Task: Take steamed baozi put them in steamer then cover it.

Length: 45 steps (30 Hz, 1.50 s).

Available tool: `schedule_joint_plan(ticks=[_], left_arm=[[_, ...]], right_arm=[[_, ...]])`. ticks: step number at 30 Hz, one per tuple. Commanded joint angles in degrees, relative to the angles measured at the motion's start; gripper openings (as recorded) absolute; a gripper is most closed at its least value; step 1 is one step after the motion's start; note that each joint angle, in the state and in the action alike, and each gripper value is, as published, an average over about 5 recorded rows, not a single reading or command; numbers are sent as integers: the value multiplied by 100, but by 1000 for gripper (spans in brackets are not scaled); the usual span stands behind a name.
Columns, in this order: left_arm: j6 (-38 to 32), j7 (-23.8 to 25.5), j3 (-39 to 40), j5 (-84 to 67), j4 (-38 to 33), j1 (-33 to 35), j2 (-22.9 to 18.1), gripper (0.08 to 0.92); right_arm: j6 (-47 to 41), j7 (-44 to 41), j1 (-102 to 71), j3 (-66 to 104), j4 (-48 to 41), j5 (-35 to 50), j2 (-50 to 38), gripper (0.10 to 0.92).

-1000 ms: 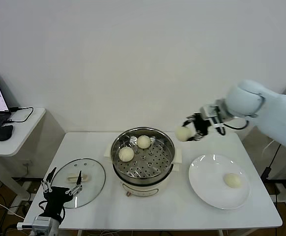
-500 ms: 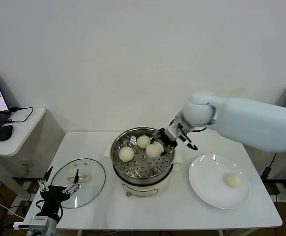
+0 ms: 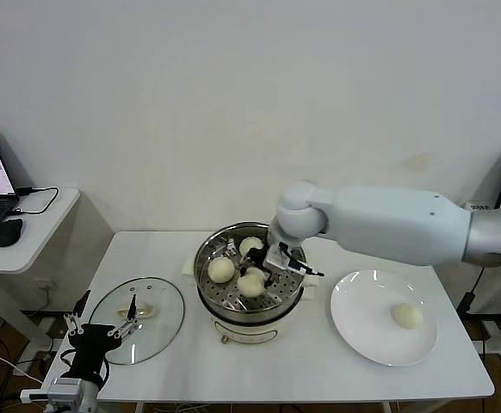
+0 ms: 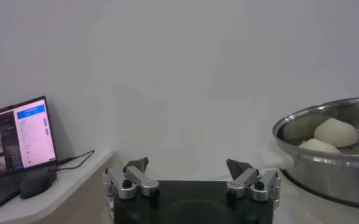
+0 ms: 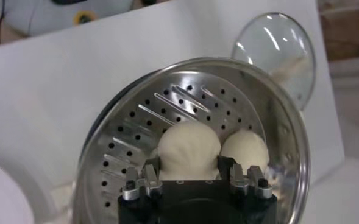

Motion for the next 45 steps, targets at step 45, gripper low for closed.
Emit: schedule_joint_plan(ticks=[45], left_arm=[[9, 12, 180, -15, -28, -161, 156, 823]], right_arm=[[-2693, -1068, -280, 818, 771, 481, -4277, 823]])
